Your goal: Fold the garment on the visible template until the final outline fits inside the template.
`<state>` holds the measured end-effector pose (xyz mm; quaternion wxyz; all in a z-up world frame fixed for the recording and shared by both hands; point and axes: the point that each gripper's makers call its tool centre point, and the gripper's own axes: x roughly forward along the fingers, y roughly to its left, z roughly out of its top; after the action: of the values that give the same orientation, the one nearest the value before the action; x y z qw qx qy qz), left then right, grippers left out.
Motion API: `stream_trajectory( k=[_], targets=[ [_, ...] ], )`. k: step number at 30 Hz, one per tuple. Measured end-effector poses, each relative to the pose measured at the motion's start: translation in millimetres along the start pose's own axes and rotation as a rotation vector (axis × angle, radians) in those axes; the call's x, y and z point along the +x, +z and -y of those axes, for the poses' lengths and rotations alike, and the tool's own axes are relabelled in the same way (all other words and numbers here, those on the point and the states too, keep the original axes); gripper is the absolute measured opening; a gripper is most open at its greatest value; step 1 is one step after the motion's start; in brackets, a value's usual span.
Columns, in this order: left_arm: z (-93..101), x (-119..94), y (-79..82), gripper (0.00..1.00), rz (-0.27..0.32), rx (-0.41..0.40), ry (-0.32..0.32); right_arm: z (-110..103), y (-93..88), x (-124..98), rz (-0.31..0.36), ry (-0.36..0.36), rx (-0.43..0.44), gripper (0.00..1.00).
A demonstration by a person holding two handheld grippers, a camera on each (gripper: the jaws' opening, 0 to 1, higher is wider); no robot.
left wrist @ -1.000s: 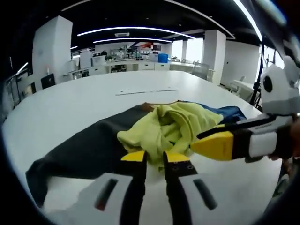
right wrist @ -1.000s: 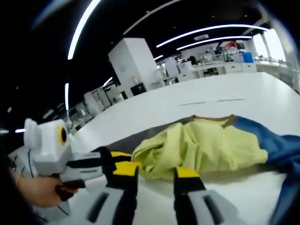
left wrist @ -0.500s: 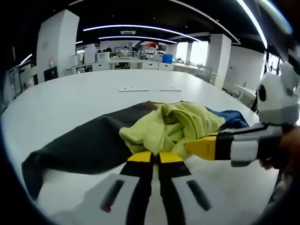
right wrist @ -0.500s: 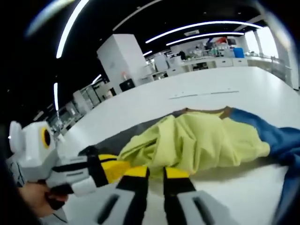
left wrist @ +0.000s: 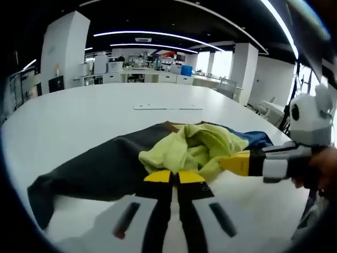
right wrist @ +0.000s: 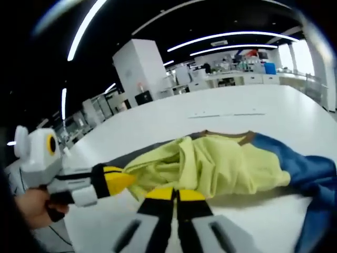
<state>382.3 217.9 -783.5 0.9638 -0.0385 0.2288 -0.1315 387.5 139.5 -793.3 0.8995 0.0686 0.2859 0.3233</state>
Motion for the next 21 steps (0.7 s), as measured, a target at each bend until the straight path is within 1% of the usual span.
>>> stream_trajectory(
  k=[4,8,14,21],
  targets=[
    [-7.2,-4,8.1,0.00,0.019,-0.004,0.003,5,6.2,-9,0.012,-0.007,-0.015,0.00],
    [-12.0,-9,17.6,0.00,0.034,-0.014,-0.001,12,8.8,-18,0.010,-0.012,-0.029,0.00],
    [-6.8,-18,30.2,0.00,0.052,0.004,-0.027,18,10.3,-31,0.013,-0.013,-0.035,0.00],
    [-12.9,-22,35.6,0.00,0.057,0.006,-0.030,30,10.2,-51,0.009,-0.026,-0.031,0.00]
  ],
)
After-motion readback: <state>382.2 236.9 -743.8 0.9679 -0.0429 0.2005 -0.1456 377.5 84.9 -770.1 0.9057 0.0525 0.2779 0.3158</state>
